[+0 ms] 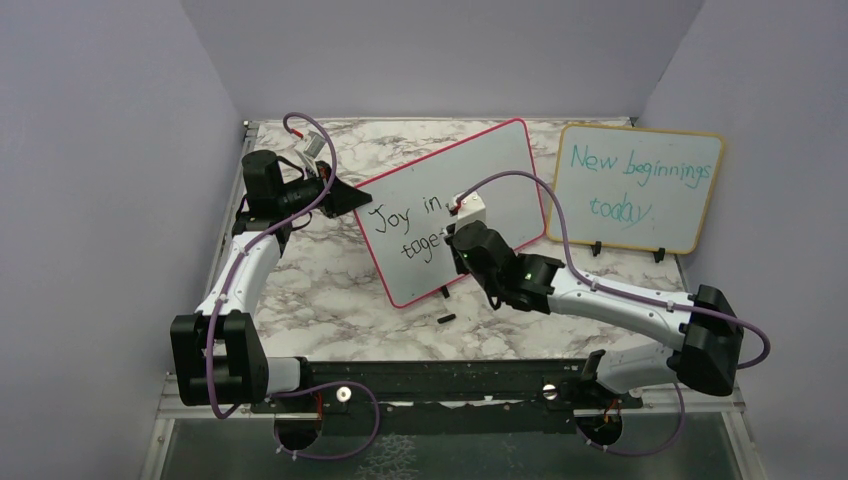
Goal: Write a sentence on the whiteboard
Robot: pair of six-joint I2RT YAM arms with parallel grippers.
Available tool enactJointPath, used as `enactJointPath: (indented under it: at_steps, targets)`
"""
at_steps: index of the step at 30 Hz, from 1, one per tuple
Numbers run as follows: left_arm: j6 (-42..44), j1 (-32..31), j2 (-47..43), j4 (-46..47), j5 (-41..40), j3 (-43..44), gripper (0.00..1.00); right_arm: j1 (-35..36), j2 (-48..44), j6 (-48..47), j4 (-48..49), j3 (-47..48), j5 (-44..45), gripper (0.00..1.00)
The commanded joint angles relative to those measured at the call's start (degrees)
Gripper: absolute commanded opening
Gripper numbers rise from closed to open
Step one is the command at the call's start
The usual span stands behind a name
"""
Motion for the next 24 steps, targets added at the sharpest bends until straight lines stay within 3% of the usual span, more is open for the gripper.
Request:
enactJointPath:
  at_steps: [1,24]
  targets:
    - [6.3,-0.6,1.4,-4.2,-6.8,-1.0,0.0,-0.2,1.0,-0.5,0.4,2.1,-0.1,0.01]
    - [6.3,-0.6,1.5,-4.2,-6.9,-1.0,0.0,-0.2,1.0,2.3,-5.7,0.7,-2.9,0.01]
